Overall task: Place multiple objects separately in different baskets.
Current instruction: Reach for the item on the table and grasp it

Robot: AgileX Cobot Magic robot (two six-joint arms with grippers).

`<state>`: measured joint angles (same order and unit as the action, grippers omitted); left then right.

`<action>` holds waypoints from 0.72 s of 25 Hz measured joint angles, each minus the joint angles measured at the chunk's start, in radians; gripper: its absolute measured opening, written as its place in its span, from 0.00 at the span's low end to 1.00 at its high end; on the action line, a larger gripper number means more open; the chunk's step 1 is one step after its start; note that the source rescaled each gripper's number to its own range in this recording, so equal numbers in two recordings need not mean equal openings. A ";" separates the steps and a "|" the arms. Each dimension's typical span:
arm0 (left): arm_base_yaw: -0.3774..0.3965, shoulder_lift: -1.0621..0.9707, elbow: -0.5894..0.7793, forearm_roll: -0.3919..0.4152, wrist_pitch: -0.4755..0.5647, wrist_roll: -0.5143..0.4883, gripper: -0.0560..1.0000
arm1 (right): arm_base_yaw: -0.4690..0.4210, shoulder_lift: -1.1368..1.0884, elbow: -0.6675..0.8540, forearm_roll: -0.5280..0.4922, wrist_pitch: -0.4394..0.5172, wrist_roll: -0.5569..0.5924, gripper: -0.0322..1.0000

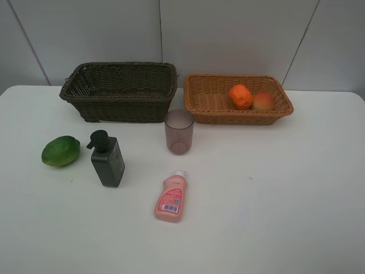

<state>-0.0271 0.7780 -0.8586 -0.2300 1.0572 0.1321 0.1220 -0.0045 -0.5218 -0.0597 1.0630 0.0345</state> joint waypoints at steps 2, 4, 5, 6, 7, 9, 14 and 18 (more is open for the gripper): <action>0.000 0.079 -0.051 0.000 -0.010 0.023 0.90 | 0.000 0.000 0.000 0.000 0.000 0.000 0.67; -0.001 0.158 -0.096 -0.001 -0.030 0.029 0.90 | 0.000 0.000 0.000 0.000 0.000 0.000 0.67; -0.006 0.189 -0.119 0.000 -0.040 0.032 0.90 | 0.000 0.000 0.000 0.000 0.000 0.000 0.67; -0.019 0.224 -0.136 0.002 -0.052 0.032 0.90 | 0.000 0.000 0.000 0.000 0.000 0.000 0.67; -0.035 0.260 -0.156 0.006 -0.062 0.034 0.90 | 0.000 0.000 0.000 0.000 0.000 0.000 0.67; -0.086 0.323 -0.195 0.018 -0.080 0.035 0.90 | 0.000 0.000 0.000 0.000 0.000 0.000 0.67; -0.224 0.486 -0.290 0.044 -0.104 0.035 0.90 | 0.000 0.000 0.000 0.000 -0.001 0.000 0.67; -0.332 0.609 -0.370 0.044 -0.105 0.035 0.90 | 0.000 0.000 0.000 0.000 -0.001 0.000 0.67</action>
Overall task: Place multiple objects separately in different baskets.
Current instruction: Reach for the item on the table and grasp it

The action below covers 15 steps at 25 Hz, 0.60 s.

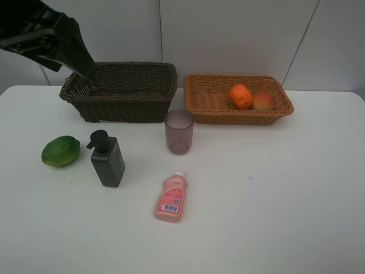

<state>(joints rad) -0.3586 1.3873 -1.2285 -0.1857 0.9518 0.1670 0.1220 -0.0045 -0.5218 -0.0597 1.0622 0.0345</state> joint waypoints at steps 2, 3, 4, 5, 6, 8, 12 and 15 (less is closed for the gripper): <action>-0.052 0.056 -0.049 0.000 0.000 0.000 0.90 | 0.000 0.000 0.000 0.000 0.000 0.000 0.67; -0.075 0.086 -0.072 0.000 0.001 0.000 0.90 | 0.000 0.000 0.000 0.000 0.000 0.000 0.67; -0.093 0.116 -0.101 0.000 0.001 0.000 0.90 | 0.000 0.000 0.000 0.000 0.000 0.000 0.67; -0.113 0.141 -0.130 0.000 0.005 0.000 0.90 | 0.000 0.000 0.000 0.000 0.000 0.000 0.67; -0.132 0.171 -0.155 0.000 0.011 0.000 0.90 | 0.000 0.000 0.000 0.000 0.000 0.000 0.67; -0.168 0.230 -0.214 0.000 0.031 0.000 0.90 | 0.000 0.000 0.000 0.000 0.000 0.000 0.67; -0.238 0.334 -0.322 0.000 0.070 0.000 0.90 | 0.000 0.000 0.000 0.000 0.000 0.000 0.67; -0.281 0.414 -0.393 0.005 0.094 0.000 0.90 | 0.000 0.000 0.000 0.000 0.000 0.000 0.67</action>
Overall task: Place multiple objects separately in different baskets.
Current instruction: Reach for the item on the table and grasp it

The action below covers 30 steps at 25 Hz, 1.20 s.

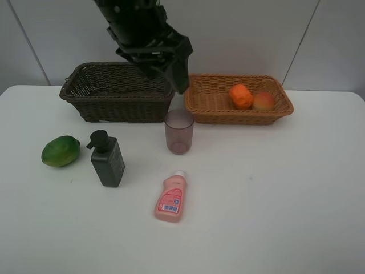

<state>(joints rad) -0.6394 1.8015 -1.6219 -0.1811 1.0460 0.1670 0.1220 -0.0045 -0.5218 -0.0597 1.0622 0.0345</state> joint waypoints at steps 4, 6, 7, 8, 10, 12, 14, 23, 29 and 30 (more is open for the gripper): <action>-0.034 0.081 -0.073 0.027 0.053 0.000 0.90 | 0.000 0.000 0.000 0.000 0.000 0.000 0.67; -0.047 0.112 -0.091 0.050 0.077 0.000 0.90 | 0.000 0.000 0.000 0.000 0.000 0.000 0.67; -0.049 0.125 -0.096 0.063 0.084 0.000 0.90 | 0.000 0.000 0.000 0.000 0.000 0.000 0.67; -0.051 0.135 -0.099 0.071 0.087 0.000 0.90 | 0.000 0.000 0.000 0.000 0.000 0.000 0.67; -0.057 0.157 -0.102 0.091 0.086 0.000 0.90 | 0.000 0.000 0.000 0.000 0.000 0.000 0.67; -0.064 0.179 -0.104 0.101 0.084 0.000 0.90 | 0.000 0.000 0.000 0.000 0.000 0.000 0.67; -0.072 0.201 -0.104 0.109 0.067 0.000 0.90 | 0.000 0.000 0.000 0.000 0.000 0.000 0.67; -0.099 0.275 -0.129 0.172 0.009 -0.001 0.90 | 0.000 0.000 0.000 0.000 0.000 0.000 0.67; -0.108 0.303 -0.138 0.190 -0.006 -0.001 0.90 | 0.000 0.000 0.000 0.000 0.000 0.000 0.67; -0.108 0.307 -0.138 0.192 -0.011 -0.001 0.90 | 0.000 0.000 0.000 0.000 0.000 0.000 0.67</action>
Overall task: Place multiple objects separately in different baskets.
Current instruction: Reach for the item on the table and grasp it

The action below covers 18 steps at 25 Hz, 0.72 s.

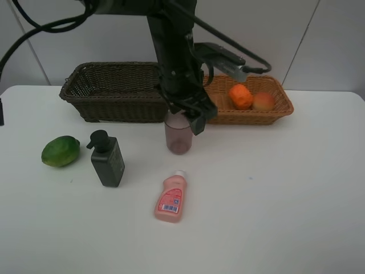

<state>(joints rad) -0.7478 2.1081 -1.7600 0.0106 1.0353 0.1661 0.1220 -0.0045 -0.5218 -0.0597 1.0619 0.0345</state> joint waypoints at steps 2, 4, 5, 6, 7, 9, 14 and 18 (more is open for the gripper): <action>0.000 0.012 0.000 0.007 -0.002 0.000 0.90 | 0.000 0.000 0.000 0.000 0.000 0.000 0.67; 0.000 0.022 0.000 0.012 -0.003 0.000 0.90 | 0.000 0.000 0.000 0.000 0.000 0.000 0.67; 0.000 0.028 0.000 0.015 -0.003 0.000 0.90 | 0.000 0.000 0.000 0.000 0.000 0.000 0.67; 0.000 0.034 0.000 0.020 -0.004 0.000 0.90 | 0.000 0.000 0.000 0.000 0.000 0.000 0.67; 0.000 0.039 -0.001 0.022 -0.005 0.000 0.90 | 0.000 0.000 0.000 0.000 0.000 0.000 0.67; 0.000 0.049 -0.001 0.026 -0.013 0.000 0.90 | 0.000 0.000 0.000 0.000 0.000 0.000 0.67; 0.000 0.066 -0.001 0.036 -0.039 0.000 0.90 | 0.000 0.000 0.000 0.000 0.000 0.000 0.67; -0.001 0.073 -0.001 0.062 -0.055 0.000 0.90 | 0.000 0.000 0.000 0.000 0.000 0.000 0.67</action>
<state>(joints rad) -0.7486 2.1813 -1.7607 0.0728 0.9803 0.1661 0.1220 -0.0045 -0.5218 -0.0597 1.0619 0.0345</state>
